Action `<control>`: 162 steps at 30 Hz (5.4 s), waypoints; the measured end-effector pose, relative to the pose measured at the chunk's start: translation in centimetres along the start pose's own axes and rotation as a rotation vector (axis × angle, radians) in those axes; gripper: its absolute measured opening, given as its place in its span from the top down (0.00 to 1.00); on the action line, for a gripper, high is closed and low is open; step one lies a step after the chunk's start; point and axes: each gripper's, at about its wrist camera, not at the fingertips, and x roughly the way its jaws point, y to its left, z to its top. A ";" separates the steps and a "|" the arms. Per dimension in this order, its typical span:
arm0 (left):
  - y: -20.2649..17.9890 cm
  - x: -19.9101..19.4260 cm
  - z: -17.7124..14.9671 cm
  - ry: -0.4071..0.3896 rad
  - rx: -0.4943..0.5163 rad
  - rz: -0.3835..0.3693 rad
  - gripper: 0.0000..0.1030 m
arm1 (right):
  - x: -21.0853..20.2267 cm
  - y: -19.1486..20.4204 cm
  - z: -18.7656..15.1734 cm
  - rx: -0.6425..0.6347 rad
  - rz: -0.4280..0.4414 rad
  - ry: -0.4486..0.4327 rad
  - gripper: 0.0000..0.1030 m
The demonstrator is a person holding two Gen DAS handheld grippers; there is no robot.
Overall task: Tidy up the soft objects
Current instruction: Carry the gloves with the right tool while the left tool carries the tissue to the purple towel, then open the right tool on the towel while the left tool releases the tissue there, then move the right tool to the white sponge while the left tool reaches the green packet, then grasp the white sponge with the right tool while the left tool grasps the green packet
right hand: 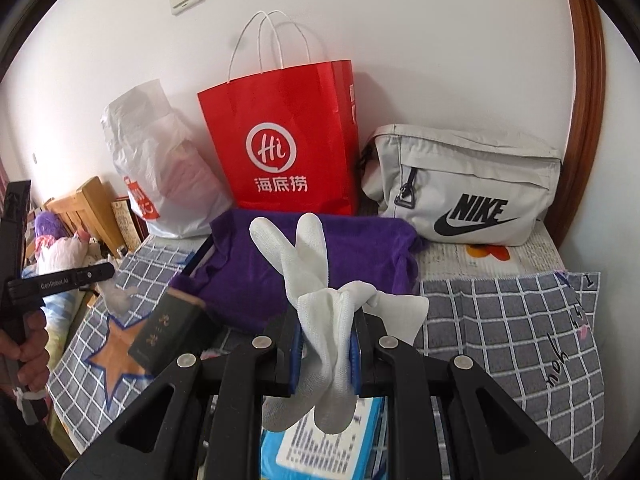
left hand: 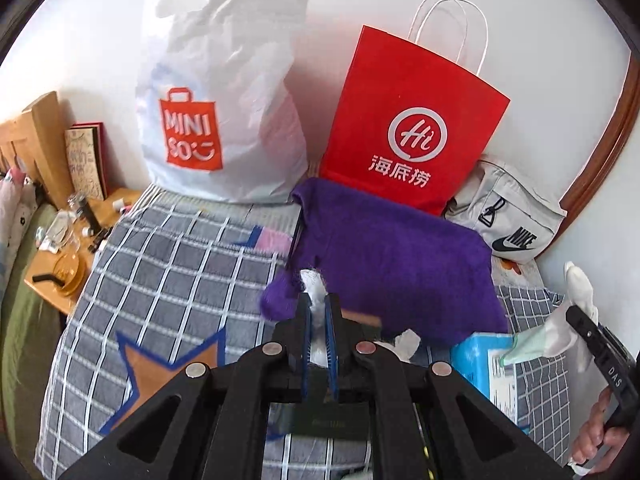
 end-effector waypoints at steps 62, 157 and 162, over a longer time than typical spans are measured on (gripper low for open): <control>-7.0 21.4 8.5 0.197 0.099 0.018 0.74 | 19.9 -2.4 3.0 -0.072 0.049 0.194 0.37; -3.5 0.0 -19.8 0.307 0.024 -0.146 0.36 | -4.0 4.2 -23.7 -0.033 -0.039 0.122 0.71; -2.9 -1.1 -19.4 0.297 0.007 -0.168 0.36 | -4.6 4.0 -23.9 -0.039 -0.042 0.112 0.71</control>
